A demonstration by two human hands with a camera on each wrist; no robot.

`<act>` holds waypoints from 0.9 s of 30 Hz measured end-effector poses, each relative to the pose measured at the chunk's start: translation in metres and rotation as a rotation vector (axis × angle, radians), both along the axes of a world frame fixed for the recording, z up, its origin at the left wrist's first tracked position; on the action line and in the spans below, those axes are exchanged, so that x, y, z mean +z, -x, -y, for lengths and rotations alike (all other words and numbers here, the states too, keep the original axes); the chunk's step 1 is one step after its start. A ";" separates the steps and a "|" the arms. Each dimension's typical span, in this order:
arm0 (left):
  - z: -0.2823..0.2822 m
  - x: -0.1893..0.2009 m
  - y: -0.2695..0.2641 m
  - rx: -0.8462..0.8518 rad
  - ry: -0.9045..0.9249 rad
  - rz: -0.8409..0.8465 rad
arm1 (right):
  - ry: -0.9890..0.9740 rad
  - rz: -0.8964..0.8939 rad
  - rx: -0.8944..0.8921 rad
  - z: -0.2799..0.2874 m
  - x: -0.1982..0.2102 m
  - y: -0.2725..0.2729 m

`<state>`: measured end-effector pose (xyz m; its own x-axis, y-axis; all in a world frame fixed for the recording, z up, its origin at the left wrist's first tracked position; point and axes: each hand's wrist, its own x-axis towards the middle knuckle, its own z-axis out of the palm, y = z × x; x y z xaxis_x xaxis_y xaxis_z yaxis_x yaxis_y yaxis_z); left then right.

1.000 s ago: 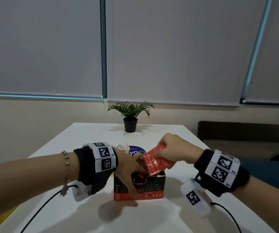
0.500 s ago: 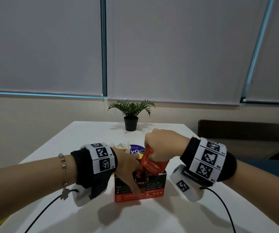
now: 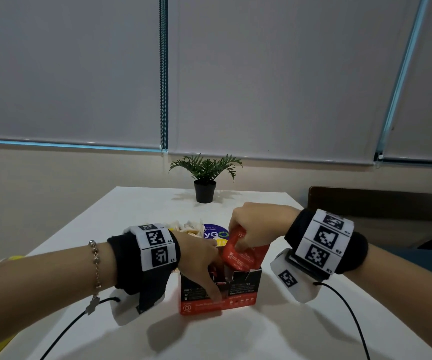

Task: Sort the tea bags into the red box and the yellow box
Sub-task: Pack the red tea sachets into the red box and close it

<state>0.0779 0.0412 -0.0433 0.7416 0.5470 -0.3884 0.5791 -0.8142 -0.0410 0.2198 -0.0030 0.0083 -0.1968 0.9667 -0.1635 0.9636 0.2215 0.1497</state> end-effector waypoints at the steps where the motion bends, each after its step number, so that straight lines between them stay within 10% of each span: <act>1: 0.000 0.000 0.000 0.001 0.006 0.012 | 0.000 0.015 -0.014 -0.002 -0.005 0.003; 10: 0.005 0.000 -0.004 0.057 0.098 0.023 | -0.089 0.125 -0.074 -0.009 -0.053 0.034; 20: 0.001 0.016 0.013 -0.043 0.131 0.144 | 0.231 -0.320 -0.206 -0.002 -0.008 -0.009; 27: -0.007 0.034 0.042 0.053 0.027 0.328 | 0.038 -0.419 -0.256 0.012 -0.018 -0.049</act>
<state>0.0356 0.0480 -0.0096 0.8000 0.5812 -0.1488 0.5998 -0.7806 0.1760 0.2688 -0.0148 -0.0097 -0.0102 0.9876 -0.1569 0.9634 -0.0323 -0.2661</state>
